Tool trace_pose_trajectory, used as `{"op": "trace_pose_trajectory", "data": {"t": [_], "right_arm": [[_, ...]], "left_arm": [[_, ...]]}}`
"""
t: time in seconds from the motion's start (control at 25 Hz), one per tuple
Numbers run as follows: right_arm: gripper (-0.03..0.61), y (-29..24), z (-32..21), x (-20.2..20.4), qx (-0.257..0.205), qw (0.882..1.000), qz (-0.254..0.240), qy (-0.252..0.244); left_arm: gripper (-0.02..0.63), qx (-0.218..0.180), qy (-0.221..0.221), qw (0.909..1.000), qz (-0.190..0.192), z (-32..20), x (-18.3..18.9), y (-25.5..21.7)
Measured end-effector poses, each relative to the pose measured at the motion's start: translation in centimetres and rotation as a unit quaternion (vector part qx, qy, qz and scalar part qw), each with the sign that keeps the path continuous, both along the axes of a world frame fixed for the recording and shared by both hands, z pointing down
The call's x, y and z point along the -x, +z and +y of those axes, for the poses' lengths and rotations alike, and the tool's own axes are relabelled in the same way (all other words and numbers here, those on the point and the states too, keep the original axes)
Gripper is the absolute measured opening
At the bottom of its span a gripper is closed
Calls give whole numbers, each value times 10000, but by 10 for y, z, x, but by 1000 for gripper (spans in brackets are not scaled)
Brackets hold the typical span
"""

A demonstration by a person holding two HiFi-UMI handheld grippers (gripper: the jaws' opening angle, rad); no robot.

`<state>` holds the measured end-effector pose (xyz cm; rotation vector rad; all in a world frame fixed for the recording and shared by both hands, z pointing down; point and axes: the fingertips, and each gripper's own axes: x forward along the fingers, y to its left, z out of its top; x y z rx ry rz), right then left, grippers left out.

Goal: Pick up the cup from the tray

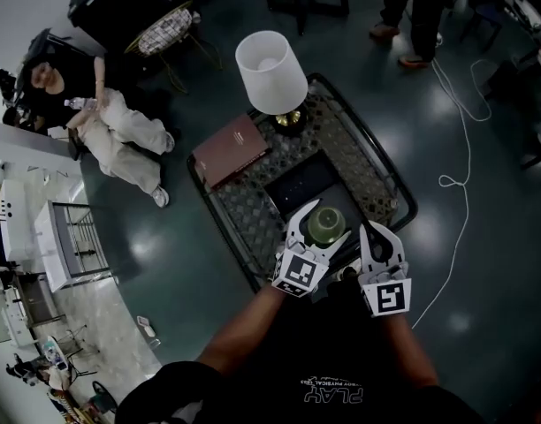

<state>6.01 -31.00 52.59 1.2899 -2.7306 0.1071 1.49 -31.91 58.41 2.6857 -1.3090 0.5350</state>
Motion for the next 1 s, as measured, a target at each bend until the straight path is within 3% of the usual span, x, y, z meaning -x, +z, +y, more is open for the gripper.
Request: {"op": "trace_pose_trajectory", "data": {"t": [0.36,1.0], "right_arm": [[11,-31,6,8,-344,9993,-74,-78],[11,-36,17,14,-474,9988,36,-80]], "left_arm": [[383,-356,-192,9992,42,16,18,-47],[383,-594,-451,9972,39,31,34,-64]]}}
